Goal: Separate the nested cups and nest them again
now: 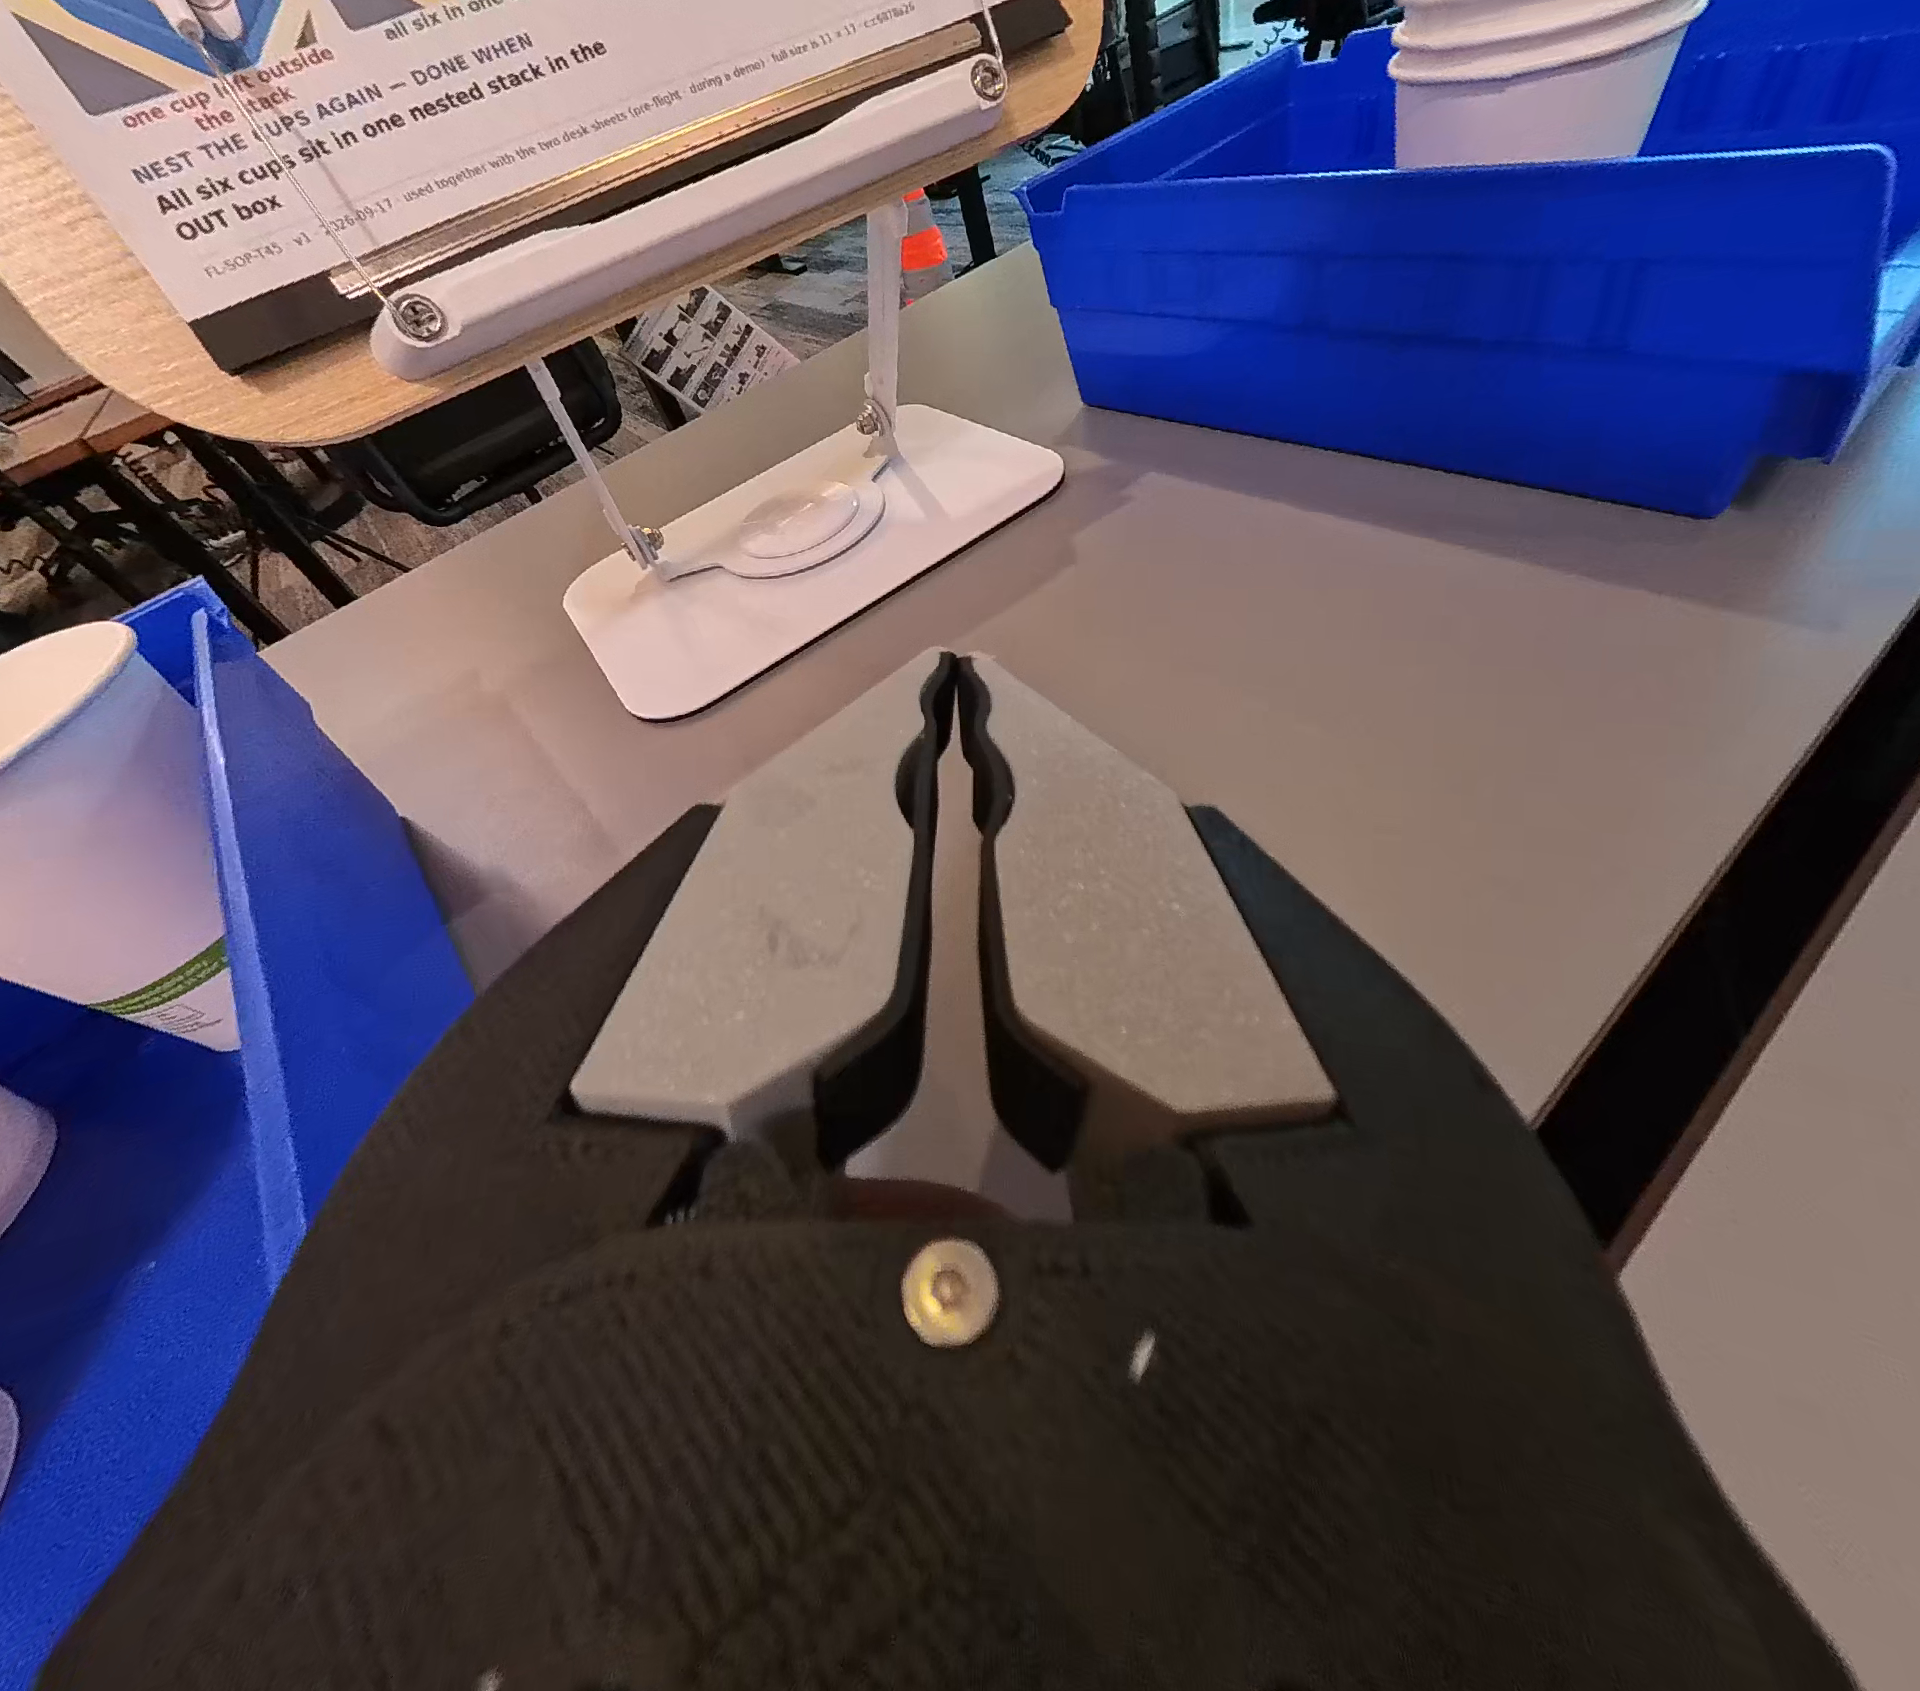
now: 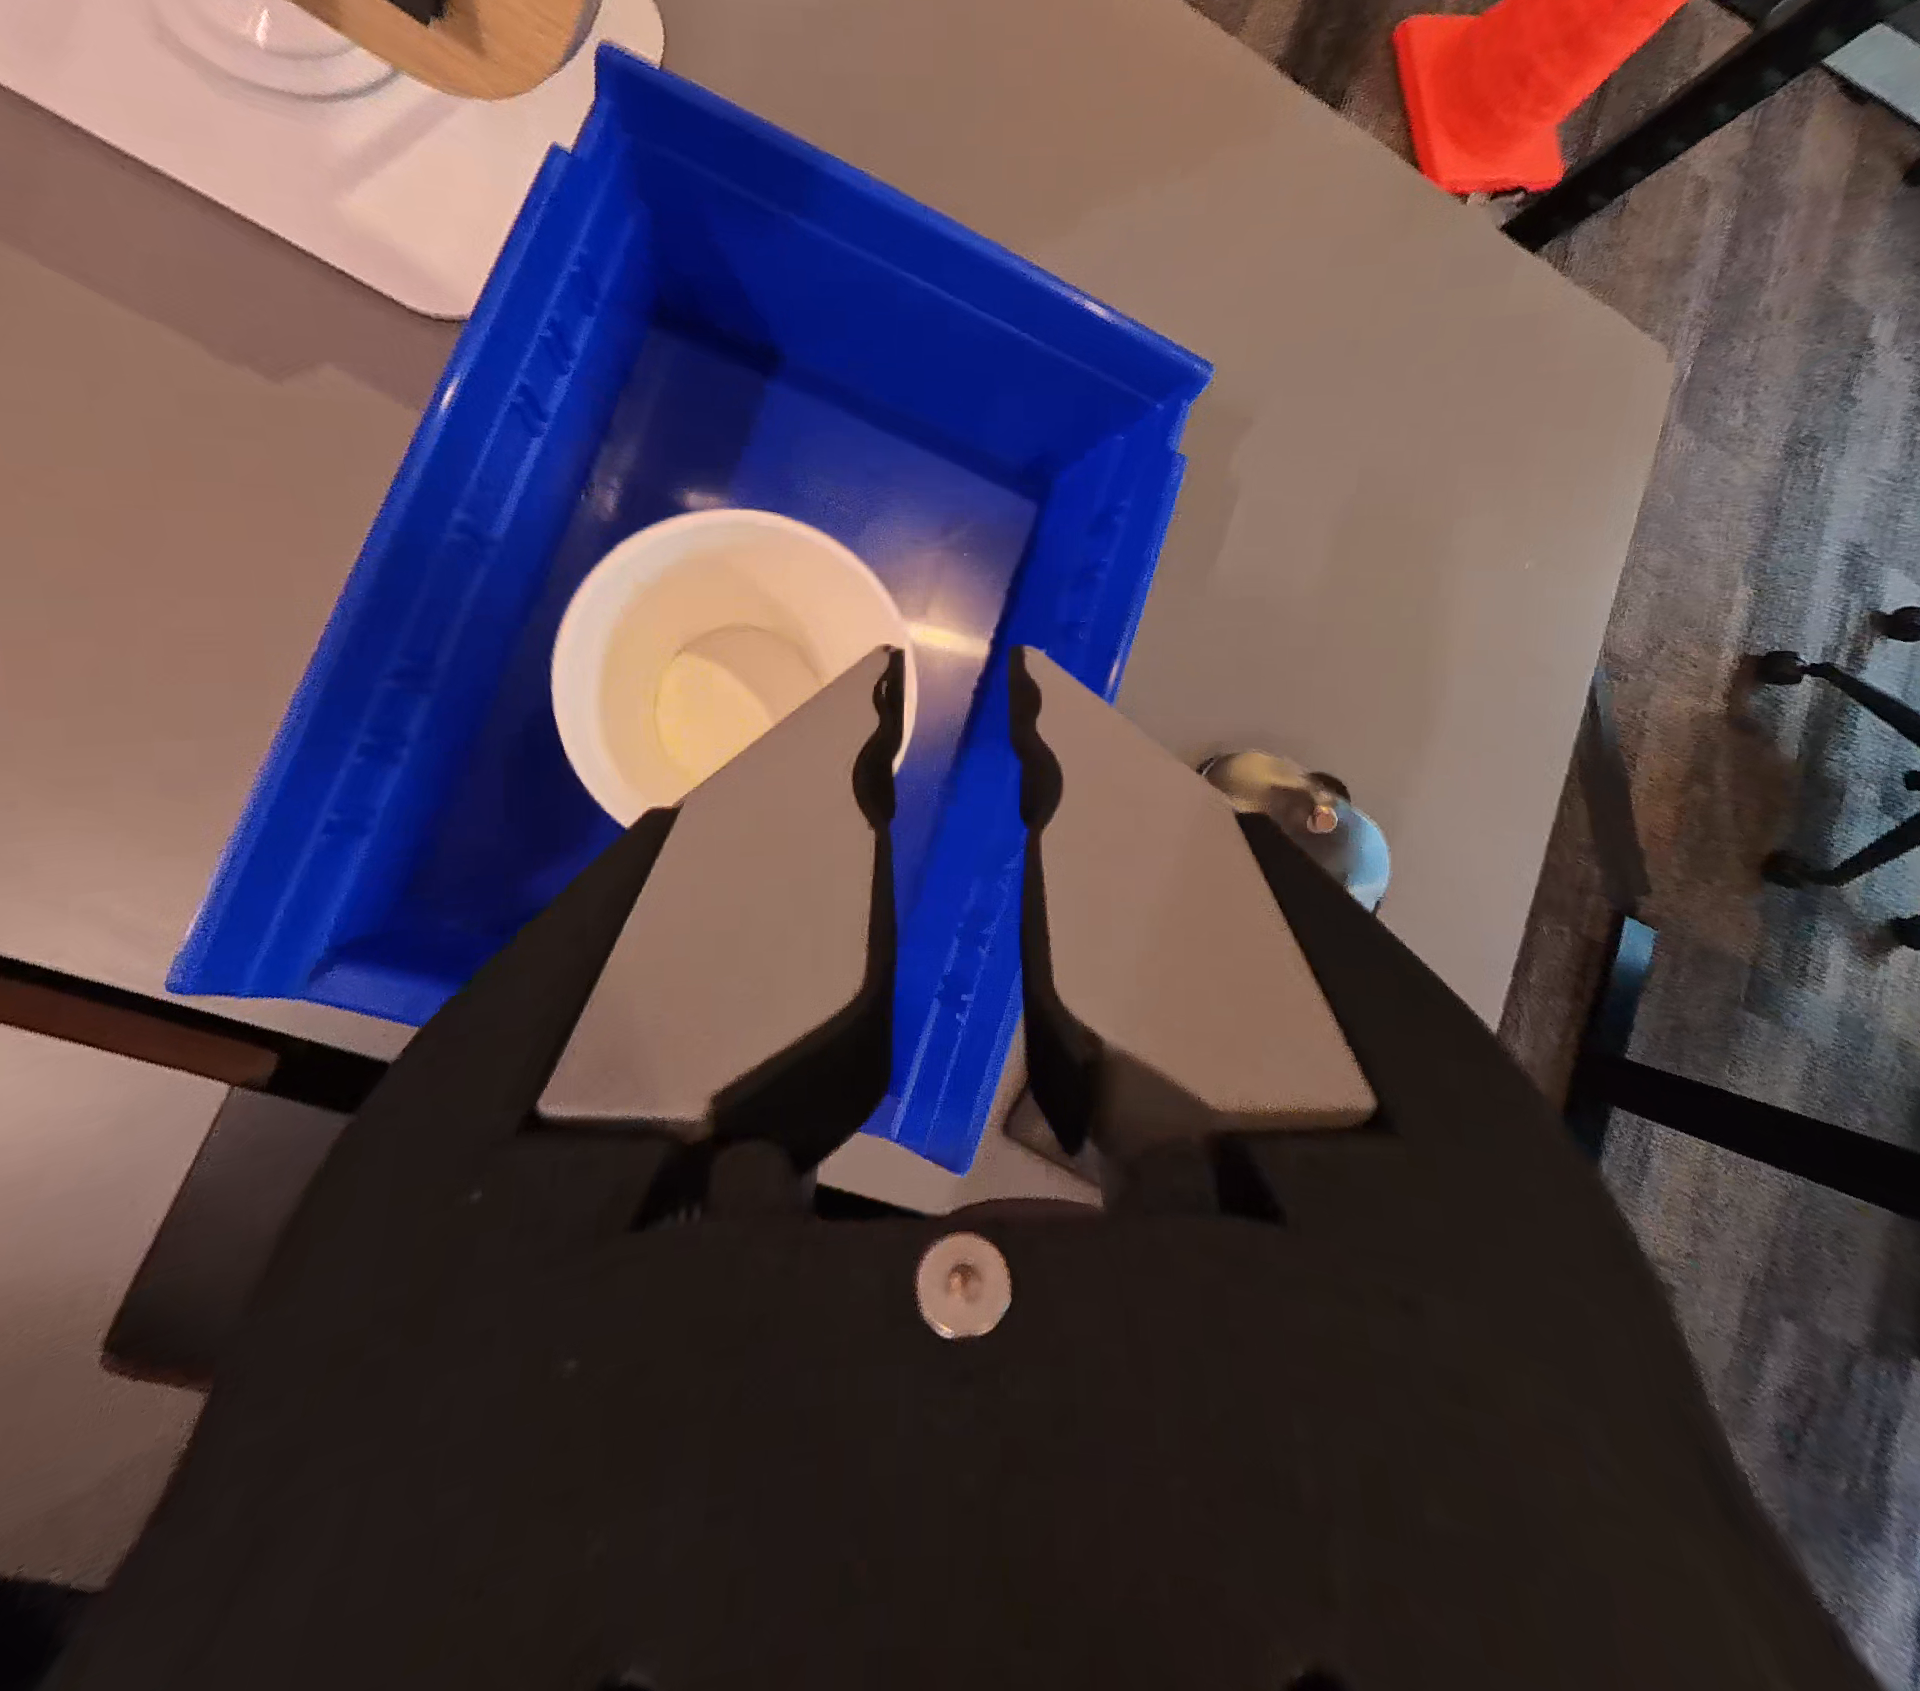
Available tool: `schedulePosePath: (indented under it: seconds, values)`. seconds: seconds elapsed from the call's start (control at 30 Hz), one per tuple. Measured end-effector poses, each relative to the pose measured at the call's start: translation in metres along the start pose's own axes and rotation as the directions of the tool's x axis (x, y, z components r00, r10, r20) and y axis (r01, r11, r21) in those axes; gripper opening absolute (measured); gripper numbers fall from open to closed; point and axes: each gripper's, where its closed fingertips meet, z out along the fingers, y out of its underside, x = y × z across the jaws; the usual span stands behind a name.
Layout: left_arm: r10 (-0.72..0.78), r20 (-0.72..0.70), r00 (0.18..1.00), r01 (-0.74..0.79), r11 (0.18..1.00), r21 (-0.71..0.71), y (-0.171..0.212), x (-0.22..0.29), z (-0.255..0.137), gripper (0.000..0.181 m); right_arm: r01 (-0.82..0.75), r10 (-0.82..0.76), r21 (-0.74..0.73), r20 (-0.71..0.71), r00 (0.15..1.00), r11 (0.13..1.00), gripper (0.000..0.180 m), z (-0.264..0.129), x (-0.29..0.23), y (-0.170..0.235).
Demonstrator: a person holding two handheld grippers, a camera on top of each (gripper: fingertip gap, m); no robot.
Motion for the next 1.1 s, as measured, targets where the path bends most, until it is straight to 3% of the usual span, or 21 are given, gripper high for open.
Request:
schedulePosePath:
  seconds: [0.17, 0.33, 0.47, 0.6, 0.8, 0.93, 1.1]
  values:
    - [0.005, -0.003, 1.0, -0.005, 1.0, 0.001, -0.001, 0.002, 0.001, 0.0, 0.006, -0.033, 0.28, 0.093, 0.995, 0.96, 0.015, -0.029, -0.038, -0.037]
    - [0.025, -0.006, 1.0, -0.025, 1.0, -0.015, 0.002, 0.004, 0.002, 0.0, -0.009, -0.115, 0.476, 0.23, 0.966, 0.88, 0.016, -0.043, -0.141, -0.06]
    - [0.041, 0.015, 0.999, -0.041, 0.999, 0.0, -0.001, 0.0, -0.001, 0.0, -0.074, -0.173, 0.539, 0.394, 0.902, 0.839, 0.018, -0.02, -0.241, -0.06]
    - [0.005, 0.016, 1.0, -0.005, 1.0, -0.002, 0.0, -0.004, -0.002, 0.0, -0.138, -0.156, 0.523, 0.479, 0.864, 0.841, 0.026, 0.034, -0.301, -0.049]
    - [-0.018, -0.007, 1.0, 0.018, 1.0, 0.014, -0.004, -0.001, -0.003, 0.0, -0.303, -0.097, 0.536, 0.594, 0.799, 0.788, 0.042, 0.059, -0.326, -0.05]
    - [-0.011, -0.003, 1.0, 0.011, 1.0, 0.026, -0.009, 0.0, -0.005, 0.0, -0.24, -0.112, 0.551, 0.53, 0.841, 0.799, 0.055, 0.067, -0.32, -0.042]
    - [-0.022, 0.034, 0.999, 0.02, 0.999, 0.042, -0.011, -0.009, -0.01, 0.0, -0.215, -0.115, 0.569, 0.487, 0.866, 0.794, 0.056, 0.069, -0.311, -0.041]
